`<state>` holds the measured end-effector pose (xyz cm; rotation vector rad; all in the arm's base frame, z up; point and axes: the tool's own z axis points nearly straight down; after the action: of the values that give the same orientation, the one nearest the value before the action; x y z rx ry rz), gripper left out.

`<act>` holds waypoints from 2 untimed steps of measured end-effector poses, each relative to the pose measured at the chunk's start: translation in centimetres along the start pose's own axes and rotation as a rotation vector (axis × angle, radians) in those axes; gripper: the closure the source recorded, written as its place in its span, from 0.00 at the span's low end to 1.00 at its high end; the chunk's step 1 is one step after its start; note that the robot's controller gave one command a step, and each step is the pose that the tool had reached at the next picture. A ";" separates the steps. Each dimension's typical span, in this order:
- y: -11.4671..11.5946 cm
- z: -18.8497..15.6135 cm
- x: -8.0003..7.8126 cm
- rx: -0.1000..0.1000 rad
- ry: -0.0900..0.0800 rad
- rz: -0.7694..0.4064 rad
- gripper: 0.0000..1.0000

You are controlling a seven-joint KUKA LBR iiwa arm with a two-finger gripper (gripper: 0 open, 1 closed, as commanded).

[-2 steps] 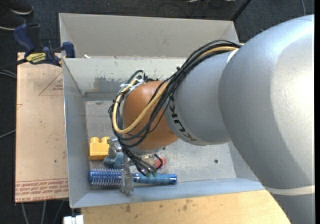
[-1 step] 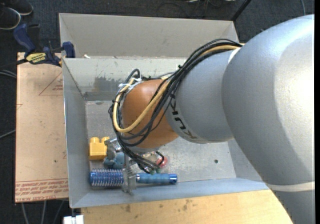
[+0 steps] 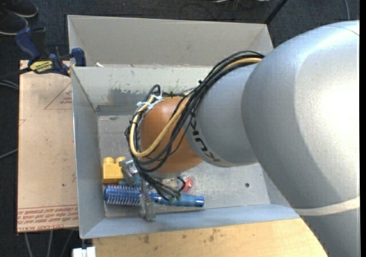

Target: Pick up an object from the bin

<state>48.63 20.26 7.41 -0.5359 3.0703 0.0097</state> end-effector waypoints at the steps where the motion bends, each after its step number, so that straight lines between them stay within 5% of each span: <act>1: 0.0 -0.2 -0.2 -0.001 -0.007 0.002 0.00; 2: 0.1 -0.1 -0.1 -0.002 -0.002 0.002 1.00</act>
Offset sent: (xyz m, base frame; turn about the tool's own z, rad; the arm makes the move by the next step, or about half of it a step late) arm 0.0000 0.0000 0.0000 0.0000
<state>48.69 20.35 7.47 -0.5324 3.0692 0.0132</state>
